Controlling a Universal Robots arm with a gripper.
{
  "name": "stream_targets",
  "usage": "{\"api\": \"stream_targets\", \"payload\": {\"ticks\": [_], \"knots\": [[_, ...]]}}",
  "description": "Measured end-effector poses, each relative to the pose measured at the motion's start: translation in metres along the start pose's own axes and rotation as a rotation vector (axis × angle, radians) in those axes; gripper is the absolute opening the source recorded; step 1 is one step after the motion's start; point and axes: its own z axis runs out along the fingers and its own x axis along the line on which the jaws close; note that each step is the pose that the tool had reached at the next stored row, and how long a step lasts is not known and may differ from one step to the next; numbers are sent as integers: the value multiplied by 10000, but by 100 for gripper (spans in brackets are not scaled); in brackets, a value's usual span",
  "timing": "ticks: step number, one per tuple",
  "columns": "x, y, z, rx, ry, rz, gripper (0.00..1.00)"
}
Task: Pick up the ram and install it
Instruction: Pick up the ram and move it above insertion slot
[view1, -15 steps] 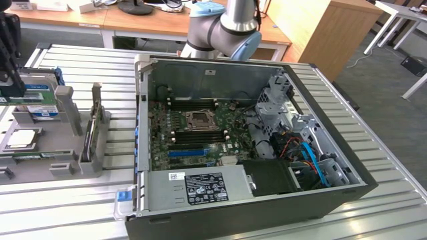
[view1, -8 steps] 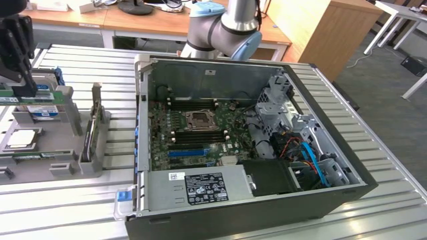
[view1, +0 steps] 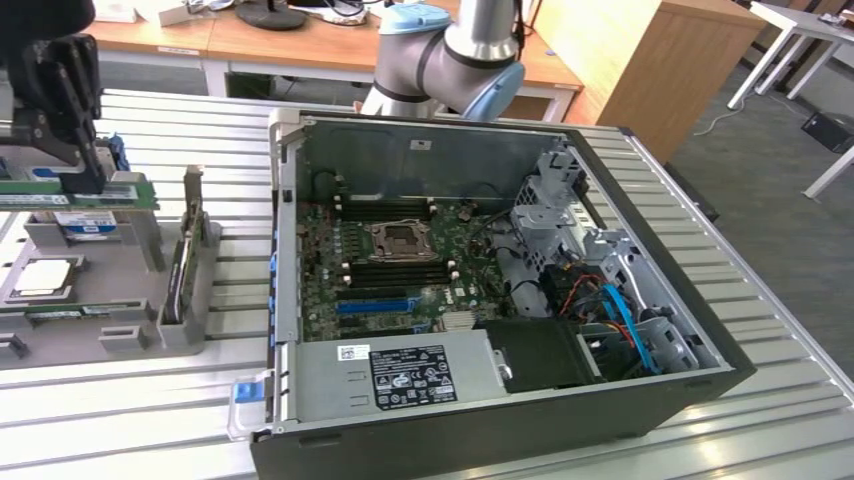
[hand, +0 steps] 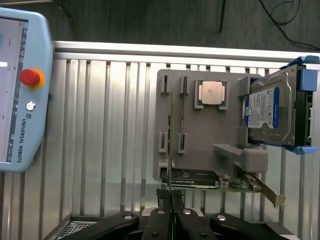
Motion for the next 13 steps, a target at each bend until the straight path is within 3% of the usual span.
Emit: {"api": "stream_targets", "payload": {"ticks": [13], "knots": [[6, -372, -10, 0, -1, -1, 12]]}}
